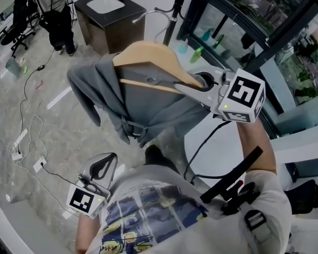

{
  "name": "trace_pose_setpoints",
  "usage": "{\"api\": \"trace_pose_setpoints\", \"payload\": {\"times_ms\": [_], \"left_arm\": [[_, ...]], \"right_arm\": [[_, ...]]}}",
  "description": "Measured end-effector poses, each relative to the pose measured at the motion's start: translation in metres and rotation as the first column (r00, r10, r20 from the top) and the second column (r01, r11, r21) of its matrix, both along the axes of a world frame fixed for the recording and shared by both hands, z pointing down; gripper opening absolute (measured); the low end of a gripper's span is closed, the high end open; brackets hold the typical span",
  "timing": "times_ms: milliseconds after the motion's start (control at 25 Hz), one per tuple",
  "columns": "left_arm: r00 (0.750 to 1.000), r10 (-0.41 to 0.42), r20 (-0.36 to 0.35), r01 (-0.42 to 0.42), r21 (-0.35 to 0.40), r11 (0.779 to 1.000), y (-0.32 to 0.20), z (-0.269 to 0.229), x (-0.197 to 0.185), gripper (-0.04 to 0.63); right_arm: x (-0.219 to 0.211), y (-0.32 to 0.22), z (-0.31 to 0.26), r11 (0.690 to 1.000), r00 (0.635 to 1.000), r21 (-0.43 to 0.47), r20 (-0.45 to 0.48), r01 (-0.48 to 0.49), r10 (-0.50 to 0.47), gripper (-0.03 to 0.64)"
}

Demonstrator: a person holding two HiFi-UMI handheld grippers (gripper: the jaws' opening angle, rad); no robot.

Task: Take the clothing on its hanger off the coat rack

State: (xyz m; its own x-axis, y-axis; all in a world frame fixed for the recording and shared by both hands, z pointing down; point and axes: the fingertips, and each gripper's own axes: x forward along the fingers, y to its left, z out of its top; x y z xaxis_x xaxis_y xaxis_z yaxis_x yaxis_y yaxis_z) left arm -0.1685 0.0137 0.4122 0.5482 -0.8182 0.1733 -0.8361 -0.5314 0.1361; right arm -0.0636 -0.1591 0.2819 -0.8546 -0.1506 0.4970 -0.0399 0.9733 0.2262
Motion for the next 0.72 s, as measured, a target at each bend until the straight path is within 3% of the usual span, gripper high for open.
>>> {"api": "trace_pose_setpoints", "payload": {"times_ms": [720], "left_arm": [[1.0, -0.007, -0.012, 0.007, -0.021, 1.0, -0.007, 0.011, 0.006, 0.009]], "right_arm": [[0.007, 0.004, 0.019, 1.0, 1.0, -0.01, -0.004, 0.012, -0.012, 0.011]]}}
